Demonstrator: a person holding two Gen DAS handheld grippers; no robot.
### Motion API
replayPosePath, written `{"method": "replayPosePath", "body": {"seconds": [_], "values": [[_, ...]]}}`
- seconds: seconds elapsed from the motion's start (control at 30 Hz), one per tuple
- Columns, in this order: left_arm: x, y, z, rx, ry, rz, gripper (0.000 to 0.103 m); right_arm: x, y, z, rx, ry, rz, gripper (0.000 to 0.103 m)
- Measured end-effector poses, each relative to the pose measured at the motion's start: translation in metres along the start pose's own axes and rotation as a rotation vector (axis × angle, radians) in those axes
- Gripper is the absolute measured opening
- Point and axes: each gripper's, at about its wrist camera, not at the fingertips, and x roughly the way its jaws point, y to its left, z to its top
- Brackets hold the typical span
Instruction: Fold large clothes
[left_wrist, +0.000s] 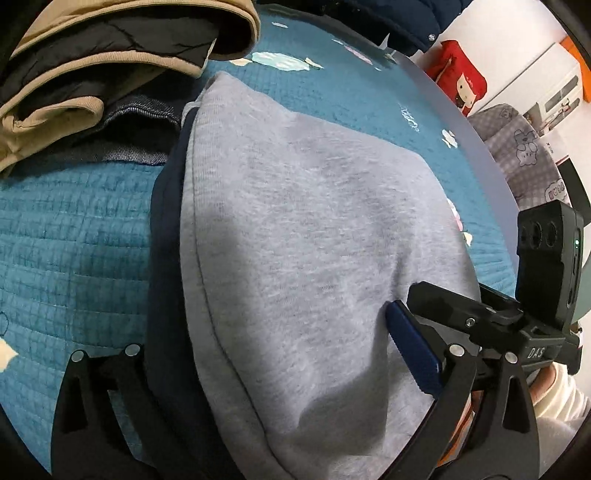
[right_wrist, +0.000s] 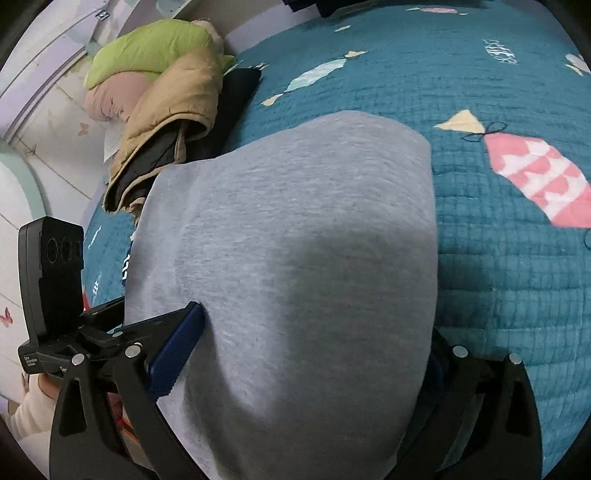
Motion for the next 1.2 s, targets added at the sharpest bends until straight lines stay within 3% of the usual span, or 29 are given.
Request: {"method": "replayPosePath", "body": {"seconds": [0.23, 0.4, 0.6, 0.63, 0.7, 0.73, 0.8, 0.87, 0.93, 1.0, 1.2], "values": [[-0.001, 0.006, -0.003, -0.043, -0.043, -0.033, 0.098, -0.011, 0.000, -0.017, 0.063, -0.061, -0.020, 0.096], [-0.001, 0.006, -0.001, -0.044, -0.045, -0.030, 0.098, -0.004, 0.003, -0.011, 0.082, -0.074, -0.001, 0.096], [-0.001, 0.004, 0.003, -0.046, -0.023, -0.004, 0.098, -0.004, 0.003, -0.004, 0.091, -0.032, -0.003, 0.091], [-0.003, 0.000, 0.005, -0.029, -0.021, 0.020, 0.094, -0.008, 0.008, 0.000, 0.078, -0.009, -0.023, 0.085], [-0.009, -0.015, 0.007, 0.036, -0.035, 0.081, 0.084, -0.019, 0.022, 0.002, 0.002, -0.046, -0.082, 0.066], [-0.013, -0.024, 0.008, 0.077, -0.042, 0.120, 0.077, -0.023, 0.027, 0.002, -0.025, -0.062, -0.090, 0.062], [-0.018, -0.040, 0.011, 0.143, -0.045, 0.176, 0.065, -0.032, 0.029, 0.004, -0.036, -0.083, -0.073, 0.051], [-0.022, -0.041, 0.015, 0.139, -0.038, 0.188, 0.052, -0.037, 0.014, 0.010, 0.085, -0.061, 0.005, 0.043], [-0.028, -0.033, 0.022, 0.071, -0.024, 0.143, 0.044, -0.041, 0.003, 0.012, 0.170, -0.058, 0.066, 0.040], [-0.037, -0.027, 0.028, -0.005, -0.036, 0.103, 0.039, -0.045, 0.008, 0.013, 0.148, -0.073, 0.054, 0.039], [-0.059, -0.042, 0.039, 0.021, -0.099, 0.145, 0.035, -0.063, 0.027, 0.030, 0.103, -0.121, 0.111, 0.038]]}}
